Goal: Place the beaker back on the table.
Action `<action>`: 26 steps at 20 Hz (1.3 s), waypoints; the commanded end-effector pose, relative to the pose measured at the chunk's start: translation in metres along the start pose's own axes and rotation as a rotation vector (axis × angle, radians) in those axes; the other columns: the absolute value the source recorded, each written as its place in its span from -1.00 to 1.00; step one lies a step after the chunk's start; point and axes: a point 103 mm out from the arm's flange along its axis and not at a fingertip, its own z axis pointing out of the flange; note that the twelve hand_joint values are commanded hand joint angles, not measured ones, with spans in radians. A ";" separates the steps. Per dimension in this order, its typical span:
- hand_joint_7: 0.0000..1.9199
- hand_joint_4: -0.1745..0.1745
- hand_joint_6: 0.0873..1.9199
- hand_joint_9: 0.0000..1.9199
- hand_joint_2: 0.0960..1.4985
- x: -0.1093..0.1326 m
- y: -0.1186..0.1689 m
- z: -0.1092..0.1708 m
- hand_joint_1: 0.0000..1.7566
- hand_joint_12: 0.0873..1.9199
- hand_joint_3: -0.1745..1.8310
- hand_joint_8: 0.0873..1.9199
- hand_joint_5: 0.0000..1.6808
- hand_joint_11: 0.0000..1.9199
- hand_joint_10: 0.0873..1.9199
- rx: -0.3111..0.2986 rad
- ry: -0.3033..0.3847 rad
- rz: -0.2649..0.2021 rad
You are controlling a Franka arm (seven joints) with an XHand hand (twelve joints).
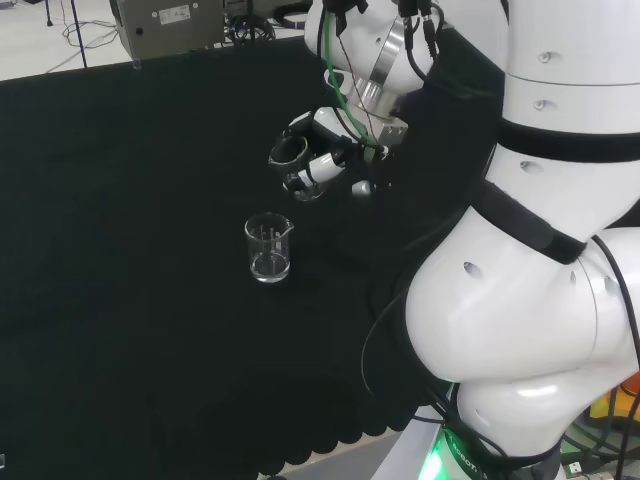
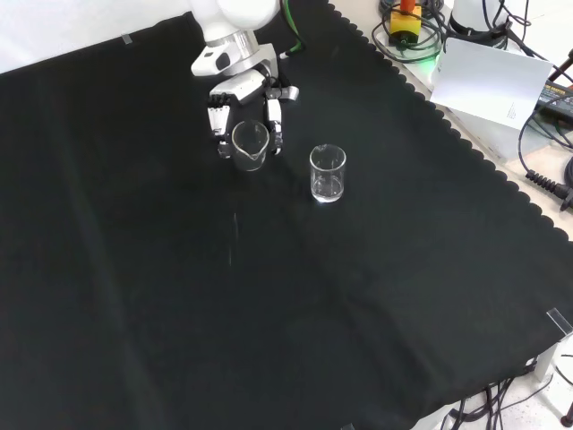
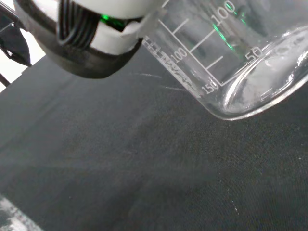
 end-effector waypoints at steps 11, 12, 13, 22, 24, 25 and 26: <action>0.38 -1.00 -0.51 0.66 0.38 -0.022 0.021 0.025 0.49 -0.36 -1.00 -0.55 0.51 0.35 -0.61 -0.005 0.121 -0.031; 0.38 -1.00 -0.51 0.66 0.38 -0.024 0.021 0.027 0.49 -0.36 -1.00 -0.55 0.51 0.35 -0.61 -0.004 0.126 -0.030; 0.38 -1.00 -0.51 0.66 0.38 -0.025 0.022 0.028 0.49 -0.36 -1.00 -0.55 0.51 0.35 -0.62 -0.006 0.129 -0.029; 0.38 -1.00 -0.51 0.66 0.38 -0.030 0.025 0.036 0.49 -0.37 -1.00 -0.56 0.51 0.35 -0.63 -0.017 0.148 -0.015; 0.38 -1.00 -0.51 0.66 0.38 -0.032 0.026 0.037 0.49 -0.37 -1.00 -0.56 0.51 0.34 -0.64 -0.013 0.146 -0.009; 0.38 -1.00 -0.51 0.66 0.38 -0.033 0.025 0.038 0.49 -0.37 -1.00 -0.56 0.51 0.34 -0.64 -0.011 0.144 -0.005; 0.38 -1.00 -0.51 0.65 0.38 -0.033 0.025 0.039 0.49 -0.37 -1.00 -0.56 0.51 0.34 -0.64 -0.010 0.141 -0.001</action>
